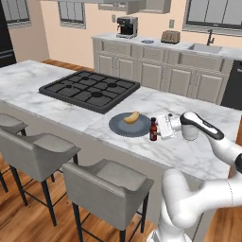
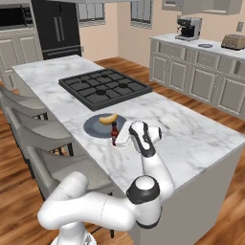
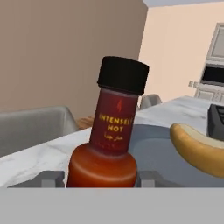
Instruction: Move the hot dog bun to the plate on the dining table and place the condiment next to that plate. Then navigate to the fridge and take the sausage and place it on the plate as well.
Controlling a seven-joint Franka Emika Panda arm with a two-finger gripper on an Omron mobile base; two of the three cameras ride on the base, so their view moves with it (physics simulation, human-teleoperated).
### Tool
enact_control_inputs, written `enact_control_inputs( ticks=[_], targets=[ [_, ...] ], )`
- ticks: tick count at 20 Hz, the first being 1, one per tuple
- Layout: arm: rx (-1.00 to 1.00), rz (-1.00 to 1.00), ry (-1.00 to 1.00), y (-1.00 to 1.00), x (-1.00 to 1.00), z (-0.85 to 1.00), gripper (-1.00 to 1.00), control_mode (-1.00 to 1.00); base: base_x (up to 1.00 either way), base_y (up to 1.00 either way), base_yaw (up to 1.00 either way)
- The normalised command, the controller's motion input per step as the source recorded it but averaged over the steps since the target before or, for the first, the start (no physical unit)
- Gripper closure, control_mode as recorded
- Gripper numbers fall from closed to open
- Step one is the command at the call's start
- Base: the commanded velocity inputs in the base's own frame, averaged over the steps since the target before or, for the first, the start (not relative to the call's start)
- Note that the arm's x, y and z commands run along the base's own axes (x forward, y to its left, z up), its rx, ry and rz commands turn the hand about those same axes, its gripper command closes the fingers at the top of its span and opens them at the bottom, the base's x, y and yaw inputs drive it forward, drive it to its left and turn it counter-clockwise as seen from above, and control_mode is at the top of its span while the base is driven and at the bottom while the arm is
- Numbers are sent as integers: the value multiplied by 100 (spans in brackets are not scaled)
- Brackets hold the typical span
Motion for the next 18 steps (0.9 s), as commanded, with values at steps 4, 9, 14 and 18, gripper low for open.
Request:
enact_control_inputs(
  ticks=[4,9,14,18],
  targets=[
    [-3,0,-6,5,-11,-4,-100,-100,0,0,0],
    [1,0,0,-11,-4,0,-100,-100,0,0,0],
    [4,0,0,-38,-4,5,-100,-100,0,0,0],
    [5,0,0,-47,-4,22,-100,-100,0,0,0]
  ],
)
